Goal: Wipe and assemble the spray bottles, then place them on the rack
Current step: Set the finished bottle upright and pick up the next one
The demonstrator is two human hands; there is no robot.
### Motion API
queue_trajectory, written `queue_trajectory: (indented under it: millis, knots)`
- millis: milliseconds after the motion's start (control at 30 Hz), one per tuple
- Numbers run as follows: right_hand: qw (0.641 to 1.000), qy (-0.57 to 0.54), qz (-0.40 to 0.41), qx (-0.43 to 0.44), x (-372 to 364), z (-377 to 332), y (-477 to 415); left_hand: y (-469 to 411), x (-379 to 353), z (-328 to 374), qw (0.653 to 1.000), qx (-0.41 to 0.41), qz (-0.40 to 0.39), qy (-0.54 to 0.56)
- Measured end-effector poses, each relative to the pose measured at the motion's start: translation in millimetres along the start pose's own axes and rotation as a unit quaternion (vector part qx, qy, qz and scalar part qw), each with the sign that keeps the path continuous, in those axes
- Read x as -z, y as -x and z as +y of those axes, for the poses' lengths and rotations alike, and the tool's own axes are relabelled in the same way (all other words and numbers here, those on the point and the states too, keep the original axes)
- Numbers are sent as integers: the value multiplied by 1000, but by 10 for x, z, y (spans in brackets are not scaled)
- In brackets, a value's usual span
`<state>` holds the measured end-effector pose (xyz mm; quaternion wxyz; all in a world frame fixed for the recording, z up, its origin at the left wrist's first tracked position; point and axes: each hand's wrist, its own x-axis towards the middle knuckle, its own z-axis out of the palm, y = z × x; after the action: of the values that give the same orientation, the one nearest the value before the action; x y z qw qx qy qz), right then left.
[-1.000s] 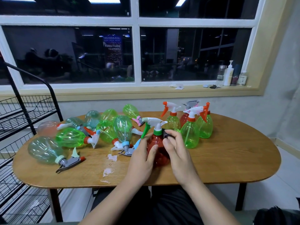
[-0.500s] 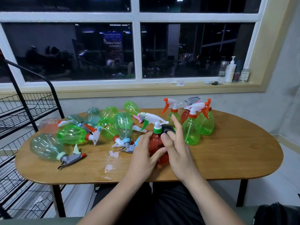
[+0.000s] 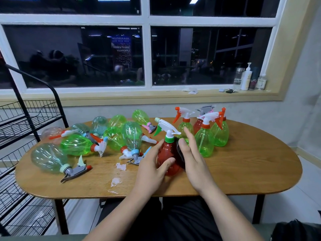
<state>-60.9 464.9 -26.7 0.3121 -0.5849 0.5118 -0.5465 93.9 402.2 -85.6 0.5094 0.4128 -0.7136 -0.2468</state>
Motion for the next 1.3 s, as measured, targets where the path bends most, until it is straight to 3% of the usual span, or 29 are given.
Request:
queue_trajectory:
  millis: [133, 400, 733, 967, 1167, 1300]
  knots:
    - [1000, 6, 15, 21, -88, 53, 76, 14, -11, 51, 999, 14, -18, 27]
    - [996, 25, 2, -86, -112, 248, 87, -3, 6, 31, 999, -2, 14, -30]
    - [999, 7, -6, 39, -120, 60, 140, -8, 8, -15, 999, -6, 17, -38]
    - [996, 36, -49, -70, -95, 226, 101, 16, 1, -2, 1000, 18, 18, -1]
    - [999, 16, -32, 37, -96, 30, 96, 33, 18, 71, 1000, 28, 10, 7]
    - [996, 73, -43, 38, -189, 138, 140, 35, 23, 63, 999, 30, -1, 13]
